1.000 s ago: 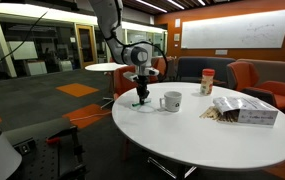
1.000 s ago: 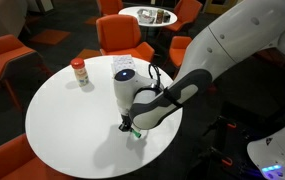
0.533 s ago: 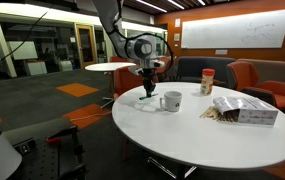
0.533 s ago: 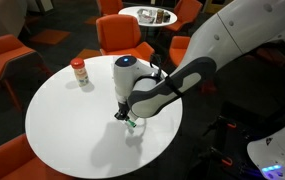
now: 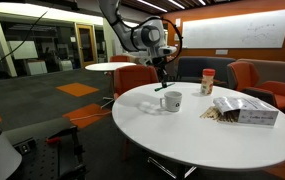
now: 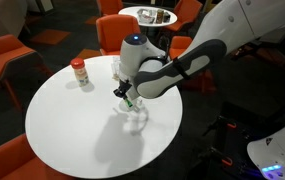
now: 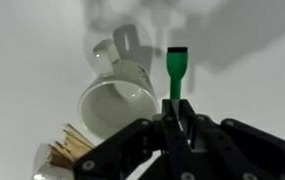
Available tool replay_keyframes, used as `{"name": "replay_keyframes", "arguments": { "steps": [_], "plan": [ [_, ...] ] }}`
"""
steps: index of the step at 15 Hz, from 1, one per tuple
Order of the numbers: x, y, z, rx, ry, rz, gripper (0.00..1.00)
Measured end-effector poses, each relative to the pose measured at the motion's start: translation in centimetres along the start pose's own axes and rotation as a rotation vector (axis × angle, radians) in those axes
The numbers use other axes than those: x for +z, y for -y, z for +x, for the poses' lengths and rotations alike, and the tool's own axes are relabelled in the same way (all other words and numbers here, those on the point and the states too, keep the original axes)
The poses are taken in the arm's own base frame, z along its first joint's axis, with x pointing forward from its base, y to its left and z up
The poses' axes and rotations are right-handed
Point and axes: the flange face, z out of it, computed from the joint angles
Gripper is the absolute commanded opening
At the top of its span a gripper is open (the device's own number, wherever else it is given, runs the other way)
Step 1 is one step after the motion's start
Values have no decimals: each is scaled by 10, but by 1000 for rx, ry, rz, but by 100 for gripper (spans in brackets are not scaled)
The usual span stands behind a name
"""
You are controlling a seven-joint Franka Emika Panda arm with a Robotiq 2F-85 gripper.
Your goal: Pick up the small brush from the table and put it in the mug cup.
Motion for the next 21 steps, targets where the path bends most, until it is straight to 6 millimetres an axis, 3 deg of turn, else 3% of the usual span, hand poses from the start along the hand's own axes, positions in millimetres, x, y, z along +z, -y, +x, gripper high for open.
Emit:
{"name": "replay_keyframes", "arguments": {
  "steps": [7,11,15,16,18,21],
  "plan": [
    [-11,-30,18,147,-154,-98,0],
    [-9,-31,16,218,-220,-157,0],
    [5,-27,8,268,-260,-204,3],
    [10,-27,6,273,-262,-214,27],
    [17,-25,3,286,-264,-226,32],
    [19,-18,1,308,-283,-229,56]
  ]
}}
